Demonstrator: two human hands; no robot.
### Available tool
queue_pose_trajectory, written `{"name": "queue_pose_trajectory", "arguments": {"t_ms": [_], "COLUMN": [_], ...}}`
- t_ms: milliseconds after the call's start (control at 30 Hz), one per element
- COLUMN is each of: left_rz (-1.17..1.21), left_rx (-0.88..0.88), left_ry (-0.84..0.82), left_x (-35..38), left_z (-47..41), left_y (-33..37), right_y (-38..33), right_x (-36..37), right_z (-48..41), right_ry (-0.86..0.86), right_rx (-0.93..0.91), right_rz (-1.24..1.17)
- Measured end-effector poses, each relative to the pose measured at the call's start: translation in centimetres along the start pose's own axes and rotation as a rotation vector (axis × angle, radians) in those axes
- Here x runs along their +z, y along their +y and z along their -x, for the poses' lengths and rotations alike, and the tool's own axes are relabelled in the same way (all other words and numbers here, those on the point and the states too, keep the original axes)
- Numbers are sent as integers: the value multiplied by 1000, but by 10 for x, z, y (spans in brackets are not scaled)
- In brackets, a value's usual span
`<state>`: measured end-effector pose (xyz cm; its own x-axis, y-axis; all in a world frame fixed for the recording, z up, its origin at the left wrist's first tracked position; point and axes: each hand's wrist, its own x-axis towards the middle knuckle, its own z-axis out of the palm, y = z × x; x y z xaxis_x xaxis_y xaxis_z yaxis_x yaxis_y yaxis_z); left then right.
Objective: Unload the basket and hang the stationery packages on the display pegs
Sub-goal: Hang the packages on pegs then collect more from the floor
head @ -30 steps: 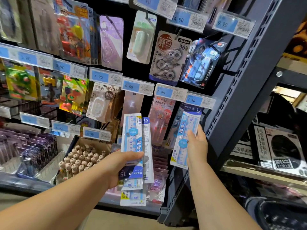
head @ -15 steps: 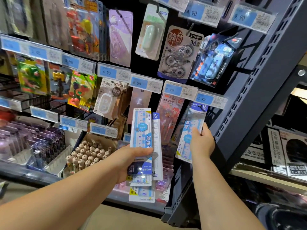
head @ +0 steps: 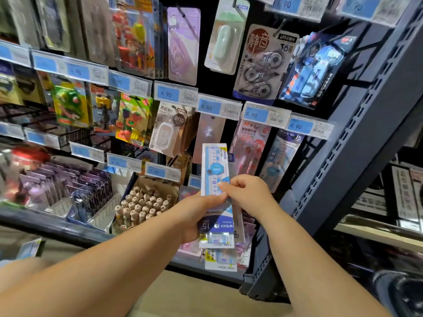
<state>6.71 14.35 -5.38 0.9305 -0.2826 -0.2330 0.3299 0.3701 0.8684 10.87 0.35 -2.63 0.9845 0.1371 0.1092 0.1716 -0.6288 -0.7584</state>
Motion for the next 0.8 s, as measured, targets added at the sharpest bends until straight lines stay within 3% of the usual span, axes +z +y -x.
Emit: {"name": "queue_pose_trajectory", "arguments": {"t_ms": [267,400,600,800], "left_rz": [97,148,277,291], "left_rx": [-40,-61,-47,-53], "left_ry": [-43,13,-44,5], "left_x": [-8,-11,-12,-14], "left_z": [7,4,2,-2], "left_y": [4,1,4,2], "right_y": [-1,-3,-10,-11], "right_x": [17,21,29,28], "right_z": [1,1,2,3], "right_ry": [-116,-71,-20,-26], "right_rx": [120,104,131,109], "right_rz": [-271,-358,-572,-570]}}
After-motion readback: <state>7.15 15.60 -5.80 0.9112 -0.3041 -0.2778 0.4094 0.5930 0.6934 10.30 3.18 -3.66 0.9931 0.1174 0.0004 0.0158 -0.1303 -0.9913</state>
